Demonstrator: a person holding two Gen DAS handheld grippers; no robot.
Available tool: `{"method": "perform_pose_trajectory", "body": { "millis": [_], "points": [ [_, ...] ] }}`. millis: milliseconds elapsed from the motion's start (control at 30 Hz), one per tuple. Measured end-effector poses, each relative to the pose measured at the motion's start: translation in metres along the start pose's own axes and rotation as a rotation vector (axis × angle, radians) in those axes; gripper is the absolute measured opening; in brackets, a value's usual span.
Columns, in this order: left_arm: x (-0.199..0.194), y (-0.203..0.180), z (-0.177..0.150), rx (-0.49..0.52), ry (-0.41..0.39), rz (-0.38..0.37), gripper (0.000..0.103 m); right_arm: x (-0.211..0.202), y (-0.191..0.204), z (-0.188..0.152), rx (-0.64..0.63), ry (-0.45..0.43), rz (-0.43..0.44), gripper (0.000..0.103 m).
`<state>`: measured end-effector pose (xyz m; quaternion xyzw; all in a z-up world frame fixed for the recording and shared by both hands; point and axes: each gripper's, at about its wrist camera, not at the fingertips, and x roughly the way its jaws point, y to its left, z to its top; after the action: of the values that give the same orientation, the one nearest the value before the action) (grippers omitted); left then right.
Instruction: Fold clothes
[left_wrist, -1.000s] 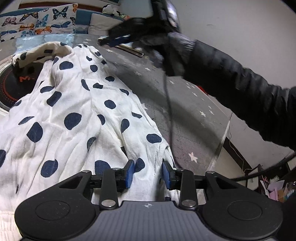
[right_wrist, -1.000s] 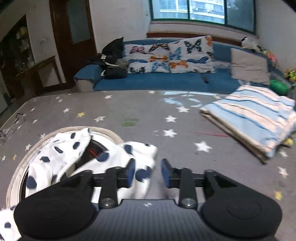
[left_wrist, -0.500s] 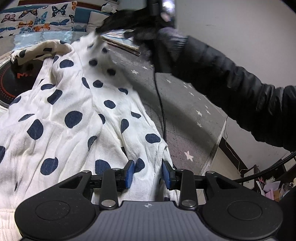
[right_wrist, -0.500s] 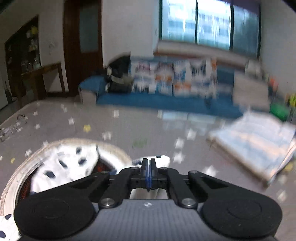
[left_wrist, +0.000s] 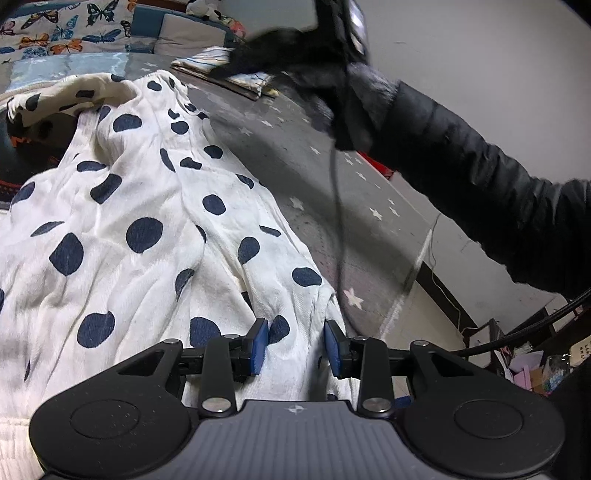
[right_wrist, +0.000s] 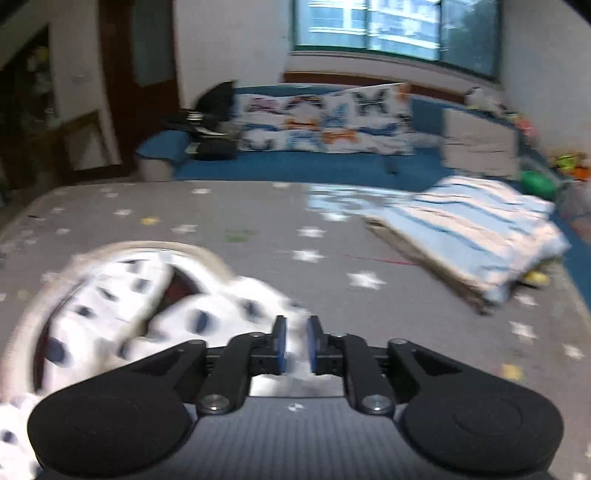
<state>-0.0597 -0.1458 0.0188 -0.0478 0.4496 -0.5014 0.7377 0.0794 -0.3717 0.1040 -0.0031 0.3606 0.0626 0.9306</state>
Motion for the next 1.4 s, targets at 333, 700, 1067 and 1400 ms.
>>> {"method": "perform_pose_trajectory", "body": {
  "millis": [333, 700, 1067, 1400],
  "points": [
    [0.007, 0.000, 0.000, -0.018, 0.038, -0.068, 0.035, 0.031, 0.045, -0.016, -0.145, 0.087, 0.052, 0.028],
    [0.008, -0.002, -0.004, -0.016, 0.057, -0.116, 0.037, 0.002, 0.047, -0.023, -0.163, 0.069, -0.022, 0.038],
    [-0.045, -0.007, -0.007, -0.039, -0.103, -0.040, 0.045, 0.065, 0.069, -0.005, -0.179, 0.124, 0.035, 0.038],
    [-0.101, 0.003, -0.024, -0.153, -0.291, 0.426, 0.045, 0.087, 0.088, 0.025, -0.255, 0.119, -0.003, 0.038]
  ]
}}
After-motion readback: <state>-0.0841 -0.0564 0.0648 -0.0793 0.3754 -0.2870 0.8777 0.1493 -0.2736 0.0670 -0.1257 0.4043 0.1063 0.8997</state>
